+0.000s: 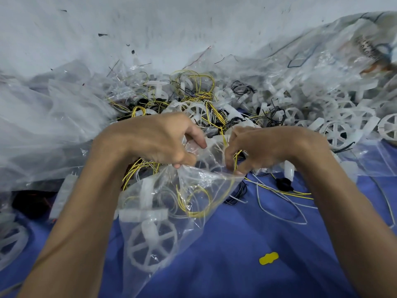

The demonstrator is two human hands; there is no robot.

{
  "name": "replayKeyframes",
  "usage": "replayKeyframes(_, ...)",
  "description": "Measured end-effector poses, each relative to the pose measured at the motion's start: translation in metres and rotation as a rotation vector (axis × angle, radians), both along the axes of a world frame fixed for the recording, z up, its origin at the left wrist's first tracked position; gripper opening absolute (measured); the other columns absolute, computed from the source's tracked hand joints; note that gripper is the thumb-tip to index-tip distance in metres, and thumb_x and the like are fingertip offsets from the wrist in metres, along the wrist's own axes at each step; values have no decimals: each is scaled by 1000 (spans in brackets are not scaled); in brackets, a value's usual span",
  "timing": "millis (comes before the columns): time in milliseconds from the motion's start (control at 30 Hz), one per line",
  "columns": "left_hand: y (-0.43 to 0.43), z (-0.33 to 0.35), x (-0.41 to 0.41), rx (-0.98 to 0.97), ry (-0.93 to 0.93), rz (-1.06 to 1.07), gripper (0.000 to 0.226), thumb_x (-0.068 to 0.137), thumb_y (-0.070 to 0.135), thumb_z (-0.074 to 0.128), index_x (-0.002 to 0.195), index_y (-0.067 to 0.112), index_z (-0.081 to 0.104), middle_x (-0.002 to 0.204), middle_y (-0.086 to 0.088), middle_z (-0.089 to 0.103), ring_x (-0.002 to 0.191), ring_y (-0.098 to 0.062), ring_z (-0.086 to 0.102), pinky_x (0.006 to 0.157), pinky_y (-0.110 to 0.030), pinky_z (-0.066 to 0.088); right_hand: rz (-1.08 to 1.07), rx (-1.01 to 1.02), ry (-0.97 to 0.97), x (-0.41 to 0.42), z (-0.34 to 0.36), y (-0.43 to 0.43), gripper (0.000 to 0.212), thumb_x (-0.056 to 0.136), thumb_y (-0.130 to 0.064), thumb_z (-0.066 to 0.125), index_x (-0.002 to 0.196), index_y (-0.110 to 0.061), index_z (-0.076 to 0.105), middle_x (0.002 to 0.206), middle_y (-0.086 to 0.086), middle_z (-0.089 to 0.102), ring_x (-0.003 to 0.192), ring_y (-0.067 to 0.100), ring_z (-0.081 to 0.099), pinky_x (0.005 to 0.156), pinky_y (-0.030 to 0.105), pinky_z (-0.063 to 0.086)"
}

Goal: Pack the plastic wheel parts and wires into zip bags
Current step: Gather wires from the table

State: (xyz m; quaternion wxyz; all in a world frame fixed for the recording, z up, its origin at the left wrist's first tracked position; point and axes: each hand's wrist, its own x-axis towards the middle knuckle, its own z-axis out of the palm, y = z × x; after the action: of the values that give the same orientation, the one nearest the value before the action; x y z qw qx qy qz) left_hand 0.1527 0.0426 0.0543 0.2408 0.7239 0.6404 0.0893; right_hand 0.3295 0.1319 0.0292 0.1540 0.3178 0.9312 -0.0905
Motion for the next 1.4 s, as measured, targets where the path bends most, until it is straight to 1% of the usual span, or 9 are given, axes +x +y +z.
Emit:
replayKeyframes(233,-1,0,4,-9,-14,21,40,87,14,62,124,26,57,36,18,50,30,12,42,33,0,27,-81,-86,151,4,8,2,14,84,-23,67,74,-28,61,70,1,69,54,3,62,62,19,49)
replayKeyframes(467,0,0,8,5,1,13,36,86,19,65,120,27,58,39,16,54,37,13,47,38,-2,30,102,-255,425,-6,9,-13,10,87,-12,63,83,-18,70,78,4,71,64,2,64,61,7,43)
replayKeyframes(667,0,0,6,33,-7,25,43,85,17,64,127,25,55,41,19,55,33,13,44,36,-2,29,209,-79,218,-28,-11,-20,28,85,2,55,90,-17,74,73,-30,56,59,-12,49,69,7,35)
replayKeyframes(767,1,-2,7,29,-24,25,46,84,18,66,128,28,54,42,17,57,35,12,46,38,-1,30,214,-35,89,-34,-20,-23,36,82,10,43,57,-15,50,52,-13,49,50,-5,47,50,5,33)
replayKeyframes(933,3,-4,12,-26,29,4,50,86,17,65,133,21,50,40,19,55,38,16,46,42,2,31,212,-95,51,-42,-31,-29,39,83,14,44,59,-14,31,62,-2,34,55,13,36,45,18,32)
replayKeyframes(1067,5,-5,12,-28,101,17,54,86,20,65,137,21,47,42,30,53,47,22,47,48,-5,34,197,-168,296,-22,-19,-24,16,87,-5,59,88,-14,71,84,-11,68,65,-6,55,62,7,40)
replayKeyframes(1167,7,-6,12,-59,109,20,58,88,25,64,141,19,41,44,35,52,48,20,51,58,-6,35,115,-11,663,11,-11,-8,19,86,-25,65,101,-15,73,89,-14,71,69,-20,58,66,0,41)
replayKeyframes(1233,6,-4,11,-65,116,22,58,89,25,63,142,19,40,43,33,52,47,20,49,63,-3,33,-3,211,766,35,-16,2,14,88,-21,64,95,-13,73,84,-5,73,68,-4,65,65,11,47)
replayKeyframes(1400,3,-3,10,-51,142,-5,60,89,29,63,143,21,38,46,27,58,59,18,51,64,-9,31,-364,469,125,69,-58,13,27,89,-43,55,106,-26,67,98,12,63,95,32,61,79,35,47)
